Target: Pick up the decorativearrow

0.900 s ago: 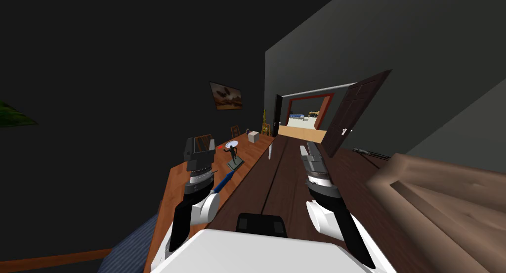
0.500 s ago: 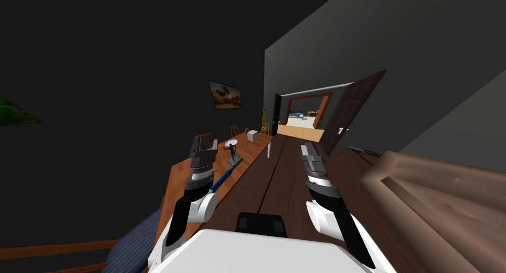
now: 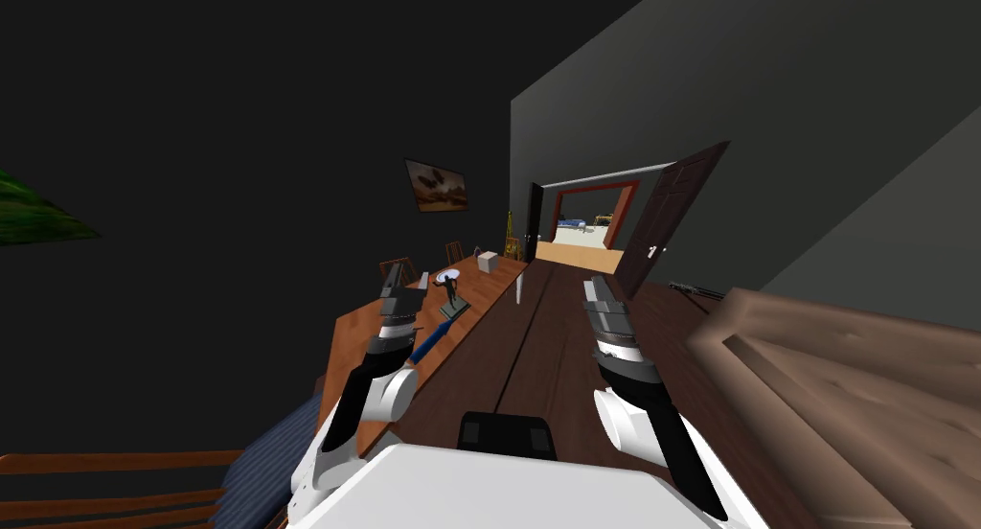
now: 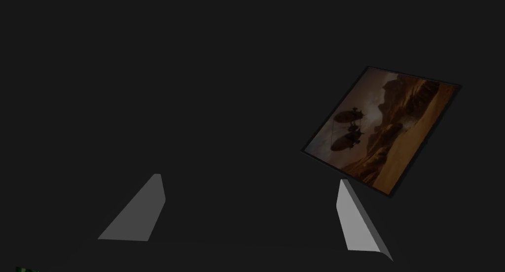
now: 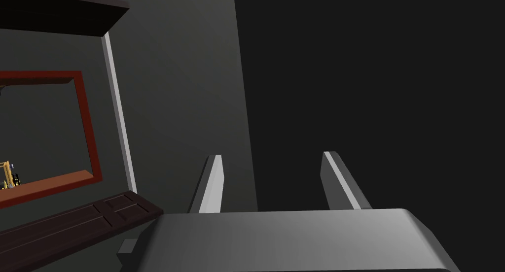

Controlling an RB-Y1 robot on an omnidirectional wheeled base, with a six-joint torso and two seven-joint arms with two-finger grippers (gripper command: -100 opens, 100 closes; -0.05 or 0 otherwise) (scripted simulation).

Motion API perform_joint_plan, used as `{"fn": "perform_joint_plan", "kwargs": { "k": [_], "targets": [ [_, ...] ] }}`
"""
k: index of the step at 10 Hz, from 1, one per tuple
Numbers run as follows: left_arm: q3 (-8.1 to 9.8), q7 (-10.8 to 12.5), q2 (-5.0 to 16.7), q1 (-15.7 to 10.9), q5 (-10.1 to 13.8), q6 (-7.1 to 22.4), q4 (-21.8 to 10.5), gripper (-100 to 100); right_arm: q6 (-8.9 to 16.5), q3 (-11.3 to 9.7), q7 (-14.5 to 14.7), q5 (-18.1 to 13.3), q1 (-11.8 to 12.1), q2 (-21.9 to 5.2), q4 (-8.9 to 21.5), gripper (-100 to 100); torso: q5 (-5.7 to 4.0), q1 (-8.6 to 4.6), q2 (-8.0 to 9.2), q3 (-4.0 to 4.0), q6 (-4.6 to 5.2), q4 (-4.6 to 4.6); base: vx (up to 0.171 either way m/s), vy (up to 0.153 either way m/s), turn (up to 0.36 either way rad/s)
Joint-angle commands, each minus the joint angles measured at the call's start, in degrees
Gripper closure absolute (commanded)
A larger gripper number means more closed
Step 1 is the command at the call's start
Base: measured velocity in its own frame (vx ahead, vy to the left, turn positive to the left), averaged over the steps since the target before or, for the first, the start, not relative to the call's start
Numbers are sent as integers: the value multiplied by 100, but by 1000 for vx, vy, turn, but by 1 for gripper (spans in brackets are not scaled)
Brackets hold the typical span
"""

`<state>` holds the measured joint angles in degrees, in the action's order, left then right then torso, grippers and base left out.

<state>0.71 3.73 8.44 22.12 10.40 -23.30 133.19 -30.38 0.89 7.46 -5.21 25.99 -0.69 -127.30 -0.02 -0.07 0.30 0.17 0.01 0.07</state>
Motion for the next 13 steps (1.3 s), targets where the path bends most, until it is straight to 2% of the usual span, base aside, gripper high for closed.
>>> {"fn": "perform_joint_plan", "kwargs": {
  "k": [1,3,4,5,6,7,8,9,10,11,12,13],
  "targets": [
    [29,51,76,-25,81,171,-39,-100,0,0,0,0,0,0,0,0,0,0,0,0,0,0,-68,-15,-9],
    [141,211,310,-170,365,608,-212,-100,0,0,0,0,0,0,0,0,1,3,-6,-3,0,-1,-68,-18,-22],
    [141,211,310,-170,365,663,-212,-100,0,0,0,0,0,0,0,0,1,3,-3,-1,-1,-1,-55,-8,-11],
    [201,301,422,-246,512,900,-314,-100,0,0,0,0,1,0,0,0,1,4,-8,-4,-1,-1,-52,-12,-24],
    [201,301,422,-246,512,936,-314,-100,0,0,0,0,0,0,0,0,1,4,-11,-6,0,-2,-41,-14,-11],
    [265,398,530,-323,660,1156,-425,-100,0,0,0,0,1,0,0,0,1,3,-14,-7,-1,-3,-46,-21,-22],
    [265,398,530,-323,660,1227,-425,-100,0,0,0,0,1,0,0,0,0,1,-13,-7,-1,-3,-35,-11,-11],
    [330,502,634,-400,809,1430,-545,-100,0,0,0,0,1,0,0,0,1,4,-17,-9,-1,-3,-35,-5,-24],
    [330,502,634,-400,809,1535,-545,-100,0,0,0,0,1,0,0,0,1,6,-17,-10,-1,-4,-29,-9,-16],
    [399,612,733,-477,957,1730,-674,-100,0,0,0,0,1,0,0,0,1,5,-20,-11,-1,-4,-29,-17,-28],
    [399,612,733,-477,957,1859,-674,-100,0,0,0,0,1,0,0,0,1,4,-20,-11,-1,-4,-29,-10,-8],
    [399,612,733,-477,957,1859,-674,-100,0,0,0,0,1,0,0,0,1,5,-21,-11,-1,-4,-14,2,1]
  ]
}}
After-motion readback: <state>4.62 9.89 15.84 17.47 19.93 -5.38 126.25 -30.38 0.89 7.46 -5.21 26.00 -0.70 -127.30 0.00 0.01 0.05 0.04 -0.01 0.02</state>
